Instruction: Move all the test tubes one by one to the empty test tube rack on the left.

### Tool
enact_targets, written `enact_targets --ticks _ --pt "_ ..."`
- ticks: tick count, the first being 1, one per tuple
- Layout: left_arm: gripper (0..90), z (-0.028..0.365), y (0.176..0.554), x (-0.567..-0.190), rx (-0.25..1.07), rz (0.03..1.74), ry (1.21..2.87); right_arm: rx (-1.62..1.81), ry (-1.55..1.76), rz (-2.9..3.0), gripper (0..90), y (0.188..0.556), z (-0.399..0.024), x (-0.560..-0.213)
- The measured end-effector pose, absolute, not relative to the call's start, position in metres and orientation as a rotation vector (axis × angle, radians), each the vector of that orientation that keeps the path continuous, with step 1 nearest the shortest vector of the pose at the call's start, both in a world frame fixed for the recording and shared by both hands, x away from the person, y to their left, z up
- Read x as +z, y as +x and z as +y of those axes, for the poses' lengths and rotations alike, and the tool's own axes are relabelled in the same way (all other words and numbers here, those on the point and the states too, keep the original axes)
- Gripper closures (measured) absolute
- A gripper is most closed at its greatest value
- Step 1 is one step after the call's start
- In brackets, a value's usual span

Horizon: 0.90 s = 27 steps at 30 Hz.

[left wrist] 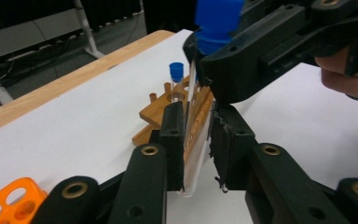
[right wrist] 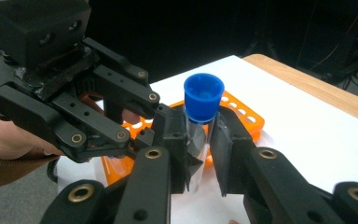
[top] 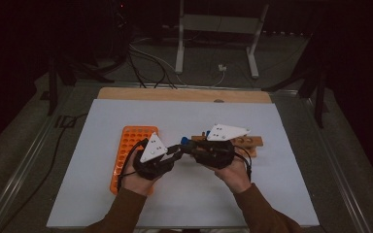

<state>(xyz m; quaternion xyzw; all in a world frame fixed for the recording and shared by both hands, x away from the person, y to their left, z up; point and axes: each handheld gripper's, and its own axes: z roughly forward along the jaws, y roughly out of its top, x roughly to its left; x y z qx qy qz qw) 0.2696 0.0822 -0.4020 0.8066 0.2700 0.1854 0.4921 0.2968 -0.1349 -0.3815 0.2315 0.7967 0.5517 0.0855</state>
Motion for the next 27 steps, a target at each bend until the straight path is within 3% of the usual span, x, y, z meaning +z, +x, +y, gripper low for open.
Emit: enact_targets --ticks 2,15,21,27 --pt "77.5 0.082 0.269 -0.403 0.446 0.657 1.958 1.647 0.687 2.384 76.4 0.297 -0.135 -0.382" --pt "78.0 0.103 0.273 -0.404 0.457 0.766 1.912 1.630 0.741 2.372 39.4 0.308 -0.152 -0.392" --pt "78.0 0.116 0.272 -0.405 0.470 0.794 1.880 1.538 0.839 2.302 16.8 0.314 -0.162 -0.405" --pt "78.0 0.133 0.271 -0.404 0.495 0.814 1.852 1.476 0.905 2.250 10.7 0.316 -0.178 -0.413"
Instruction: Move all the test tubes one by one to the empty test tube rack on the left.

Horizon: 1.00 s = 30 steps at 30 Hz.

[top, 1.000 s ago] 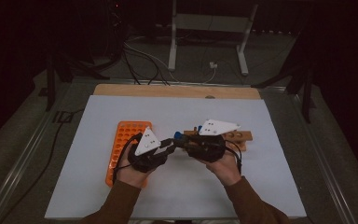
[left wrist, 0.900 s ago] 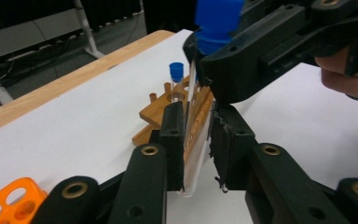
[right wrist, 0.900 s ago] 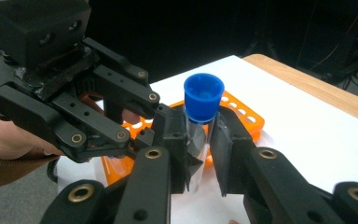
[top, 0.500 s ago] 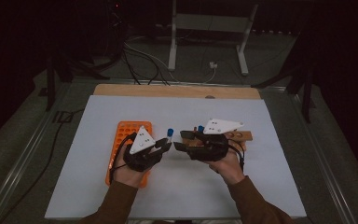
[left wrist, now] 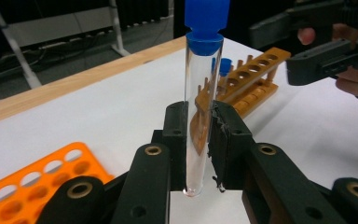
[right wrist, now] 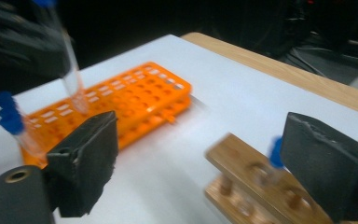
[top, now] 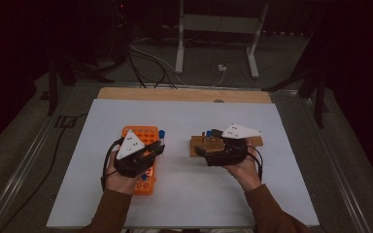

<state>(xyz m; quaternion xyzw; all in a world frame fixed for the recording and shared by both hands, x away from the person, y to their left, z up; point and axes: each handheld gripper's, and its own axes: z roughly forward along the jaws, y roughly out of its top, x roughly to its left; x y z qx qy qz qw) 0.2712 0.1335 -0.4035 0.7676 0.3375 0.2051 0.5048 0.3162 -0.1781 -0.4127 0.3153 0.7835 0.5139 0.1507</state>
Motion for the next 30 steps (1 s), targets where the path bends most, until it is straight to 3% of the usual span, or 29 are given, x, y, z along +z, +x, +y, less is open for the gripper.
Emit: enact_targets --ticks 8,30 --pt "78.0 0.161 0.268 -0.404 0.529 0.850 1.823 1.420 0.981 2.202 1.1 0.317 -0.203 -0.422" --pt "78.0 0.211 0.245 -0.438 0.546 0.965 1.796 1.401 1.080 2.067 0.0 0.307 -0.254 -0.436"
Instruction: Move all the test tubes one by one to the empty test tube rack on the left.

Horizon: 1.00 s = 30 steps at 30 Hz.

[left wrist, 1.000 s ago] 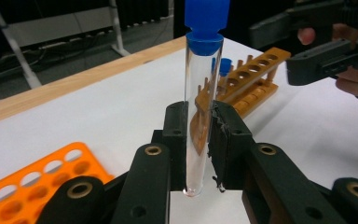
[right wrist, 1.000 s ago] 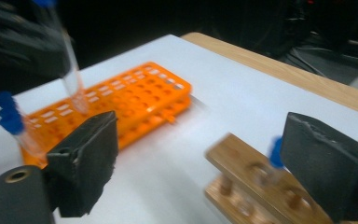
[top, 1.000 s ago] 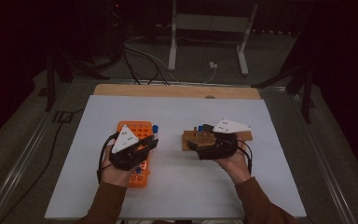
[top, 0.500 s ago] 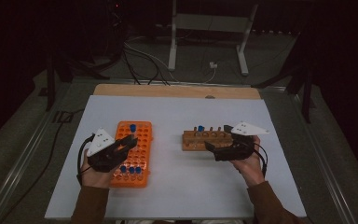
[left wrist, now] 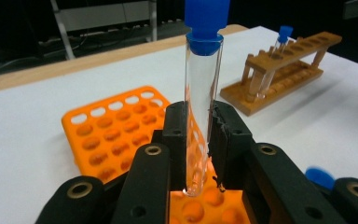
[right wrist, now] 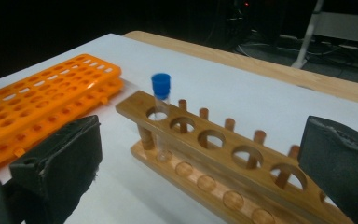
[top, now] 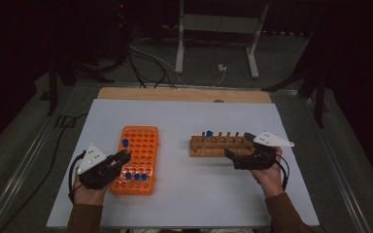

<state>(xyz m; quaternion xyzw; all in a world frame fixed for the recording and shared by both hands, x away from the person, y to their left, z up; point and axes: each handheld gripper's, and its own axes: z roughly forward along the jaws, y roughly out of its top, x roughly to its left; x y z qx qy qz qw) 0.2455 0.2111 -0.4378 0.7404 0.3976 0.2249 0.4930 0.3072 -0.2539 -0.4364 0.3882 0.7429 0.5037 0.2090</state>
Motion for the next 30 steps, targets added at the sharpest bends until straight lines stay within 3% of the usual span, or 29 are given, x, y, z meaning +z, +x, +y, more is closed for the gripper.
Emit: enact_targets --ticks 18,30 --pt "77.9 0.234 0.213 -0.460 0.452 1.003 1.783 1.375 1.098 2.066 0.0 0.304 -0.261 -0.446" --pt "77.8 0.227 0.213 -0.476 0.412 1.025 1.945 1.382 1.100 2.067 0.0 0.304 -0.263 -0.446"
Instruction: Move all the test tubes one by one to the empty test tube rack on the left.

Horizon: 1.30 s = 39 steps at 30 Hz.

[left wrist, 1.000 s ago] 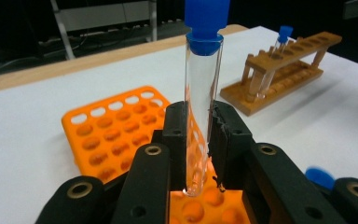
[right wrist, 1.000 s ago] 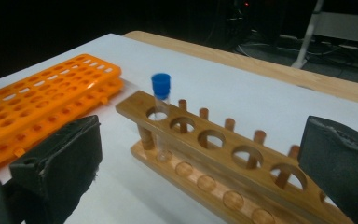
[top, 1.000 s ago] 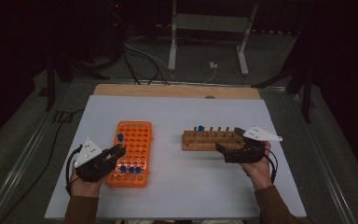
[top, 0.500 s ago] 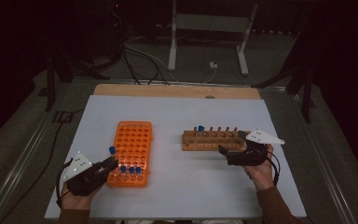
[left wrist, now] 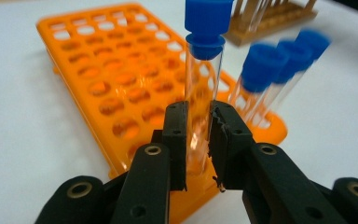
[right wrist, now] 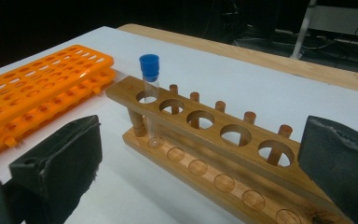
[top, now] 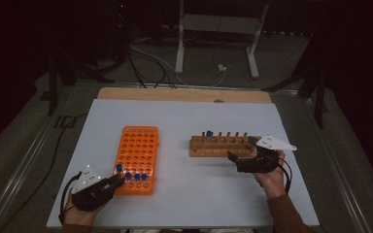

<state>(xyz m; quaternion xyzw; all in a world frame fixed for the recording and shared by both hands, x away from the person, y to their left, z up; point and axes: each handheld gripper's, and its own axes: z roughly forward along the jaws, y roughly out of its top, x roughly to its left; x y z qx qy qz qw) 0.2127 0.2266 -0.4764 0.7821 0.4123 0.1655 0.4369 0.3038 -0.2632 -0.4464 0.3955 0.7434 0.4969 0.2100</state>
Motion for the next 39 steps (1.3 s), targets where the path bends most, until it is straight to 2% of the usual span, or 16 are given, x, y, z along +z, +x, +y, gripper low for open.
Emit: enact_targets --ticks 10,24,26,28,29,32,35,39 --pt "77.8 0.2243 0.2143 -0.4821 0.388 1.034 2.011 1.379 1.096 2.079 0.0 0.3041 -0.2616 -0.4485" --pt "77.9 0.2205 0.2105 -0.4816 0.429 1.009 2.063 1.376 1.095 2.090 0.0 0.3047 -0.2593 -0.4512" --pt "76.6 0.2209 0.2101 -0.4818 0.424 1.010 2.053 1.376 1.093 2.089 0.0 0.3047 -0.2596 -0.4511" --pt "69.7 0.2219 0.2093 -0.4814 0.434 1.005 2.040 1.378 1.097 2.086 0.0 0.3045 -0.2600 -0.4509" --pt "69.6 0.2225 0.2086 -0.4803 0.438 1.000 2.026 1.380 1.095 2.086 0.0 0.3047 -0.2603 -0.4509" --pt "70.7 0.2235 0.2070 -0.4763 0.459 0.984 1.995 1.380 1.098 2.087 0.0 0.3049 -0.2603 -0.4511" --pt "77.2 0.2221 0.2068 -0.4761 0.463 0.984 2.010 1.377 1.092 2.093 0.0 0.3047 -0.2591 -0.4516" --pt "77.9 0.2207 0.2080 -0.4788 0.456 0.993 2.050 1.374 1.092 2.095 0.0 0.3045 -0.2585 -0.4519"
